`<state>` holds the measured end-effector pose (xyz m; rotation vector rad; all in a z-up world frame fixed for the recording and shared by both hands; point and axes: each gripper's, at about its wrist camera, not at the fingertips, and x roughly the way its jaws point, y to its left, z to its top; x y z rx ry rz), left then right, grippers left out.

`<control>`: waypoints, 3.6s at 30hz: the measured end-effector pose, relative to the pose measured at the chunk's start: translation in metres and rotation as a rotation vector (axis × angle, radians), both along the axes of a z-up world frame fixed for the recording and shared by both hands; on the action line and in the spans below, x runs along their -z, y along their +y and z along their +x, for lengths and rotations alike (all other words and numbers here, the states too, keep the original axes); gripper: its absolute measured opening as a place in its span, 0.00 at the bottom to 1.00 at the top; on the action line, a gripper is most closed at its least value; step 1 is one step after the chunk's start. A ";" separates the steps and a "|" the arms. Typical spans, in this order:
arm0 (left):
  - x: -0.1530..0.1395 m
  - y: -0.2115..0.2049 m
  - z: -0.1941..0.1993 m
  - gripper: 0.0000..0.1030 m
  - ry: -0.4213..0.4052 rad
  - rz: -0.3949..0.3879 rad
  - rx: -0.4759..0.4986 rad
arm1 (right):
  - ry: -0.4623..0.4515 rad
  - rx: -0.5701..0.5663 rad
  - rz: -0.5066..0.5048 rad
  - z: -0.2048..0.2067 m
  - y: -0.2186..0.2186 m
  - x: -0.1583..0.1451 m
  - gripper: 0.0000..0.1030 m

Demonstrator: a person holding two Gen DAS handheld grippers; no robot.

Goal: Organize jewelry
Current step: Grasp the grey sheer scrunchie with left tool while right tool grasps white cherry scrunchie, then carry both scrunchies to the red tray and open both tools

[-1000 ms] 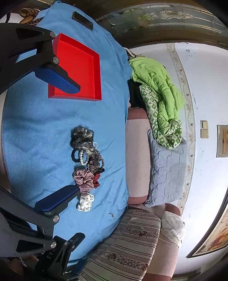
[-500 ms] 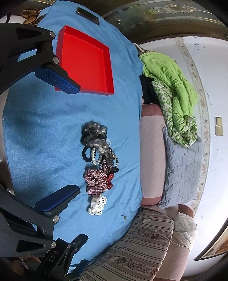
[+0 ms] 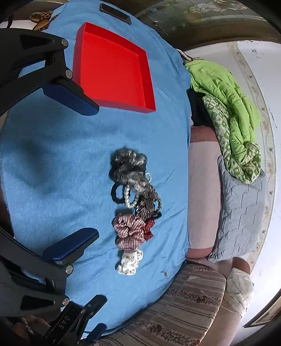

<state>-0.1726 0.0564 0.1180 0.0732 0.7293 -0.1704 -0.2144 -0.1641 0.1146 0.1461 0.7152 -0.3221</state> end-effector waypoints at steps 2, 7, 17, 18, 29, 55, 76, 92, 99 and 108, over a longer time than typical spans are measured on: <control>0.001 0.006 0.008 1.00 0.004 -0.001 -0.018 | 0.012 0.003 0.003 0.003 -0.003 0.004 1.00; 0.004 0.021 0.030 1.00 0.019 -0.001 -0.056 | 0.040 0.011 0.020 0.013 -0.013 0.012 1.00; 0.008 0.030 0.085 0.95 0.081 -0.032 -0.029 | 0.062 -0.003 0.047 0.050 -0.036 0.023 0.99; 0.010 0.028 0.091 0.94 0.091 -0.035 -0.017 | 0.061 -0.012 0.055 0.055 -0.037 0.024 0.98; 0.047 -0.010 0.139 0.86 0.183 -0.017 0.090 | 0.077 -0.086 0.089 0.107 -0.044 0.037 0.79; 0.033 0.009 0.125 0.13 0.256 -0.142 0.093 | 0.101 -0.126 0.189 0.121 -0.044 0.048 0.11; -0.032 0.158 0.076 0.13 0.079 -0.127 -0.113 | -0.011 -0.428 0.149 0.100 0.100 -0.041 0.11; 0.004 0.270 0.159 0.13 0.135 -0.046 -0.271 | 0.036 -0.692 0.203 0.185 0.266 -0.038 0.11; 0.025 0.297 0.199 0.14 0.174 -0.015 -0.297 | 0.093 -0.736 0.193 0.231 0.322 -0.010 0.12; 0.042 0.302 0.215 0.22 0.189 -0.008 -0.294 | 0.180 -0.734 0.170 0.265 0.347 0.033 0.14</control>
